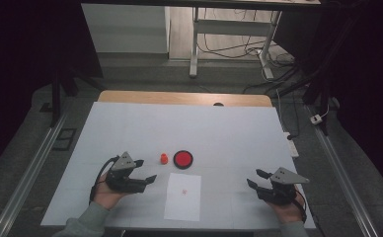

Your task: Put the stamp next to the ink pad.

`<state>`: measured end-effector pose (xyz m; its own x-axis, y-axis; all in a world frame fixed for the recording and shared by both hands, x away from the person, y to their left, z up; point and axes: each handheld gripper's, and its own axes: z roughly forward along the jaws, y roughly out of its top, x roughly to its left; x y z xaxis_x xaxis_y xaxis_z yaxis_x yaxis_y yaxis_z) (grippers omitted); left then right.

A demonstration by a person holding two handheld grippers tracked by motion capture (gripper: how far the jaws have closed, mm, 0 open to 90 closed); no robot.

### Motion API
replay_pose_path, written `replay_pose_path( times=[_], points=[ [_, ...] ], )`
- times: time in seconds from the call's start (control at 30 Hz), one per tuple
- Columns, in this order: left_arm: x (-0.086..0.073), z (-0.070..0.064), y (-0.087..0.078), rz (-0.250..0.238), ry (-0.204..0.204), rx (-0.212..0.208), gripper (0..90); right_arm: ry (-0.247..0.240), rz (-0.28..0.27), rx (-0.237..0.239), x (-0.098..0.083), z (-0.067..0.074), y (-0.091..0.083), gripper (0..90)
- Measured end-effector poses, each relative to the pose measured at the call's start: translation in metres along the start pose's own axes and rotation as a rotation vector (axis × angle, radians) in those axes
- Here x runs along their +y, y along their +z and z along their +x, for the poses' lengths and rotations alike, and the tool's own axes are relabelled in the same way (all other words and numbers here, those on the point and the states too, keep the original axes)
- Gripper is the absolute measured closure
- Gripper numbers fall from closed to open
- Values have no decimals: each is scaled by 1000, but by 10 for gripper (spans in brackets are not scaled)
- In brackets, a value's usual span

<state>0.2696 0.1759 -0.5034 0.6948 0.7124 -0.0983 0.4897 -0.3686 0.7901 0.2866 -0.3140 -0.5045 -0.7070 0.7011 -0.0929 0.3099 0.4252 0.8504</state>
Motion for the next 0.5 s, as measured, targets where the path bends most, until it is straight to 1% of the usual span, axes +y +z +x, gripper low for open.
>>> replay_pose_path(
  times=[0.03, 0.07, 0.1, 0.17, 0.2, 0.23, 0.27, 0.3, 0.33, 0.37, 0.5],
  points=[
    [-6, 0, -4, 2, -3, 8, 254, -1, 3, -2, 0, 0, -1, 460],
    [-6, 0, -4, 2, -3, 8, 254, -1, 3, -2, 0, 0, -1, 460],
    [-12, 1, -8, 6, -11, 12, 254, -5, 2, 1, -1, -1, -1, 460],
    [-19, 2, -12, 3, -24, 18, 254, -6, 0, 5, -1, -1, -1, 460],
    [-19, 2, -12, 3, -24, 18, 254, -9, 1, 8, -2, -1, -1, 460],
    [-24, 2, -16, 3, -33, 22, 254, -10, 7, 5, -2, -1, -1, 460],
    [-24, 2, -16, 3, -33, 22, 254, -14, 7, 10, -2, -1, 0, 460],
    [-29, 3, -20, 6, -36, 23, 254, -18, 9, 11, -3, 0, 0, 460],
    [-29, 3, -20, 6, -36, 23, 254, -18, 9, 11, -3, 0, 0, 460],
    [-34, 3, -23, 8, -40, 24, 254, -23, 10, 12, -3, 0, 0, 460],
    [-41, 6, -26, 15, -51, 29, 254, -24, 6, 12, -4, 0, -1, 459]
  ],
)
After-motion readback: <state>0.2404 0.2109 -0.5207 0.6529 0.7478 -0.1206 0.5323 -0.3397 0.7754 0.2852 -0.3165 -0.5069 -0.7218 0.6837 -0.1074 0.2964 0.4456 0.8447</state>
